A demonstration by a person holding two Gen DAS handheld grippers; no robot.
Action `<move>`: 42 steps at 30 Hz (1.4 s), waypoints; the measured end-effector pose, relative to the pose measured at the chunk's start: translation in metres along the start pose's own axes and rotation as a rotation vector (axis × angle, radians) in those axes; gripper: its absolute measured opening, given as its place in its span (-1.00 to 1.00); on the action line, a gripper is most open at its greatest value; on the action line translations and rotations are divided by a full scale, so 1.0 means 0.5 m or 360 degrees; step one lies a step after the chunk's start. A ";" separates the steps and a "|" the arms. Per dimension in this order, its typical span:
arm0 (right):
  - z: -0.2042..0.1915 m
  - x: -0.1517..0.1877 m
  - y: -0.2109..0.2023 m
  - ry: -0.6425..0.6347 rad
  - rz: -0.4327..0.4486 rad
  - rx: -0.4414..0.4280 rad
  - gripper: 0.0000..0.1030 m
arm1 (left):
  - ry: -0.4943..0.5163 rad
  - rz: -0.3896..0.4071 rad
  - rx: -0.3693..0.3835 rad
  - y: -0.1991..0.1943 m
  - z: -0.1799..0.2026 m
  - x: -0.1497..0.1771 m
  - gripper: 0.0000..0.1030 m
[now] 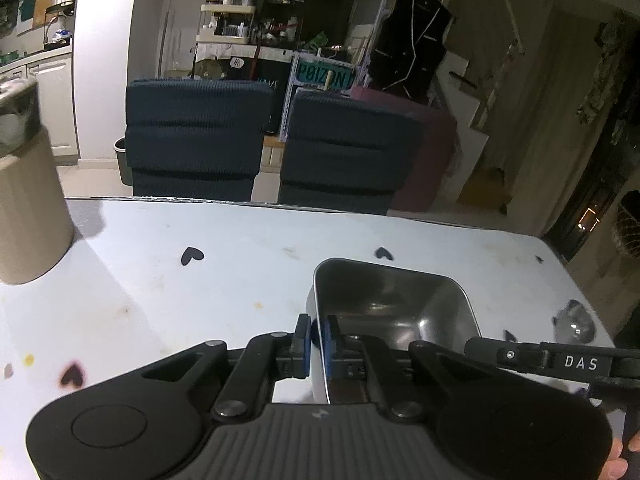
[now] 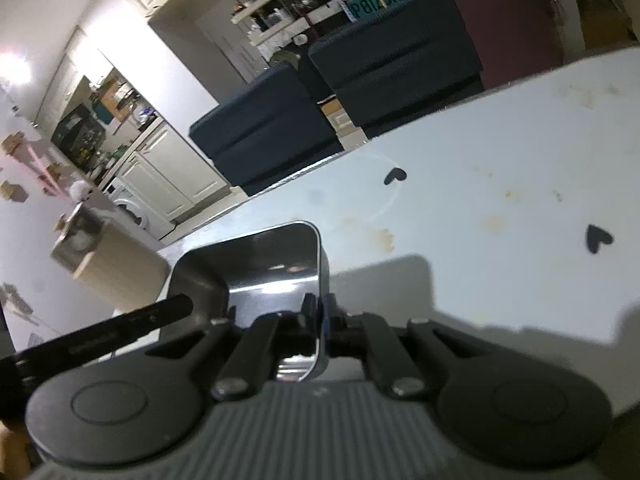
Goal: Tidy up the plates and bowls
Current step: 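Lift the second steel tray off the table with both grippers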
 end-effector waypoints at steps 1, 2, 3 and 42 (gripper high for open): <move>-0.003 0.004 -0.019 -0.0010 0.0001 -0.0012 -0.92 | 0.0001 0.0008 0.0006 -0.014 0.006 0.003 -0.86; -0.005 0.008 -0.034 -0.0018 0.0005 -0.0019 -0.92 | 0.0001 0.0021 0.0011 -0.029 0.013 0.006 -0.86; -0.007 0.012 -0.049 -0.0027 0.0012 -0.0025 -0.92 | 0.0005 0.0037 0.0012 -0.045 0.021 0.010 -0.86; 0.162 0.092 -0.357 0.0118 0.0356 0.0175 -0.87 | 0.0071 -0.0071 0.0359 -0.062 0.366 0.173 -0.85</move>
Point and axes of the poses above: each gripper's, at about its wrist camera, not at the fingertips, and y roughly the way its jaws point, z to its right, x to its underside, the point moved 4 cm from there along y, roughly the way its jaws point, and after that the axes turned 1 degree about -y, right-handed, at the moved point
